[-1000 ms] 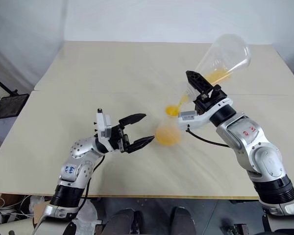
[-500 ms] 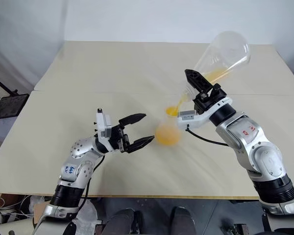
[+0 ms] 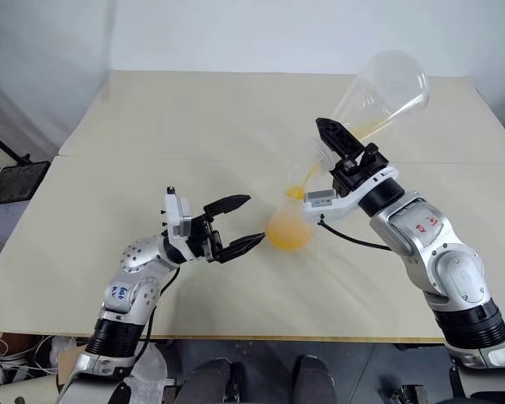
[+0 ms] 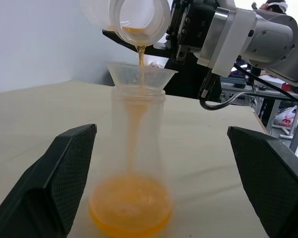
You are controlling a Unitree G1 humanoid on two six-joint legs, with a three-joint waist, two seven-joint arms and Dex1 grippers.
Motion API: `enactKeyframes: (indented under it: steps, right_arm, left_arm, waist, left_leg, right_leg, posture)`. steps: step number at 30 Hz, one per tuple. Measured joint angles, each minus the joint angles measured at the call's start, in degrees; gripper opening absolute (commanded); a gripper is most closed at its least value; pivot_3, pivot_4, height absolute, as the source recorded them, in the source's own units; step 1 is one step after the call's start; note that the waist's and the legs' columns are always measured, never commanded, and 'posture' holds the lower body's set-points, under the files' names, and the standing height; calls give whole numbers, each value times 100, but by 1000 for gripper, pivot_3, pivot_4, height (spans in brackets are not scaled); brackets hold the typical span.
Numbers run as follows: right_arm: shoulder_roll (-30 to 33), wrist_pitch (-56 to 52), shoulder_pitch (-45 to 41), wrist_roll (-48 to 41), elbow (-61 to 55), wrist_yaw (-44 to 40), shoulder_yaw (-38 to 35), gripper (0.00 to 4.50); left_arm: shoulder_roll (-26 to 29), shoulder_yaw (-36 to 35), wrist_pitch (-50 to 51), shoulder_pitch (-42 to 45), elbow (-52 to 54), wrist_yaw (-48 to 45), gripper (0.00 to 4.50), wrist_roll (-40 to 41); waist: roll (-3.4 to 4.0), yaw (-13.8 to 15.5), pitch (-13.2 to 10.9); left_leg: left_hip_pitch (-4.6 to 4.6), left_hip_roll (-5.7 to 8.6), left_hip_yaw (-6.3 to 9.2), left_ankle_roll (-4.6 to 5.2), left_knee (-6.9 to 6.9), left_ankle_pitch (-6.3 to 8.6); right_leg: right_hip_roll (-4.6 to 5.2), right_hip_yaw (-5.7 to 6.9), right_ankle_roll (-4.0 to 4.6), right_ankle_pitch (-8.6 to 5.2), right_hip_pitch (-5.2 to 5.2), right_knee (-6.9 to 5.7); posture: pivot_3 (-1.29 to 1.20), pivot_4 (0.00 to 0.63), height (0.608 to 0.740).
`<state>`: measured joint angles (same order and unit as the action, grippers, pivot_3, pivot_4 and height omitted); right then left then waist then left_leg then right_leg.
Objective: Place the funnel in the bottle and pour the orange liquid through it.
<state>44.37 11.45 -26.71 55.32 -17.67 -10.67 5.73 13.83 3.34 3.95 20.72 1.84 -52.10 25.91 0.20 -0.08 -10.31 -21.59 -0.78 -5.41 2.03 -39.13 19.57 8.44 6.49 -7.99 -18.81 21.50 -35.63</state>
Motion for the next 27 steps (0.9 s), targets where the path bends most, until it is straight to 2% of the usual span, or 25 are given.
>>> enactKeyframes:
  steps: [27]
  right_arm:
    - [-124,104,-2,195,-2,208,1,2478]
  left_arm:
    - [4,1,4,0,1,-2,4500,0]
  waist:
    - [0,-1,0]
  left_leg:
    - [0,0,0,0,0,0]
  right_leg:
    - [0,0,0,0,0,0]
  posture:
    - [0,150,740]
